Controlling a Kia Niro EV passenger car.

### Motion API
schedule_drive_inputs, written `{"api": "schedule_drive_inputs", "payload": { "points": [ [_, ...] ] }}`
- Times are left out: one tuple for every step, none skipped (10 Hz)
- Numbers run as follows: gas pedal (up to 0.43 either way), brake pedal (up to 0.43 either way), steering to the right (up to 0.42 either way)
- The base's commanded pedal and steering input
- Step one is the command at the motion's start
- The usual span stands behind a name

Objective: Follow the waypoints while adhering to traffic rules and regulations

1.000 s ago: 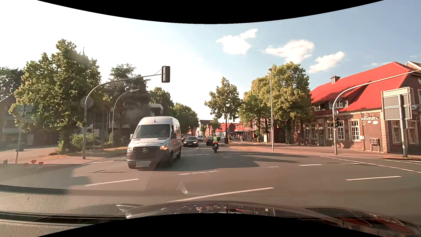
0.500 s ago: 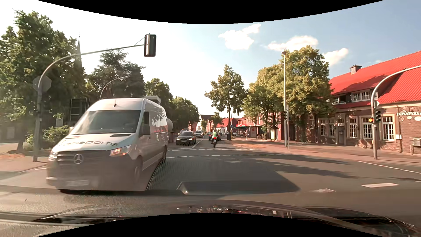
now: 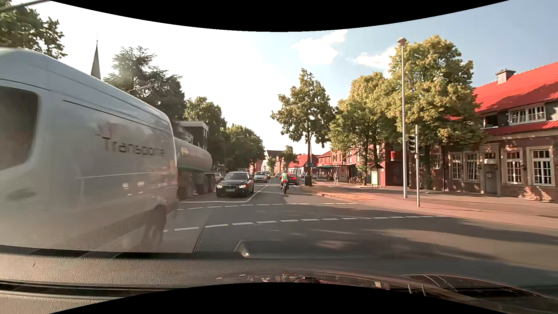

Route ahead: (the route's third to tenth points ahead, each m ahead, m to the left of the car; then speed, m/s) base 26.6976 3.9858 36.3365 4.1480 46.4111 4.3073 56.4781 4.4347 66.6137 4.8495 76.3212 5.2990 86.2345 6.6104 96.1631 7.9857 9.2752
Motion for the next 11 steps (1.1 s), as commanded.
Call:
{"api": "schedule_drive_inputs", "payload": {
  "points": [
    [0.197, 0.000, -0.009],
    [0.189, 0.000, -0.009],
    [0.189, 0.000, -0.009],
    [0.189, 0.000, -0.009],
    [0.189, 0.000, -0.009],
    [0.189, 0.000, -0.008],
    [0.189, 0.000, -0.006],
    [0.189, 0.000, -0.006],
    [0.189, 0.000, -0.005],
    [0.189, 0.000, -0.001],
    [0.189, 0.000, 0.001]
  ]
}}
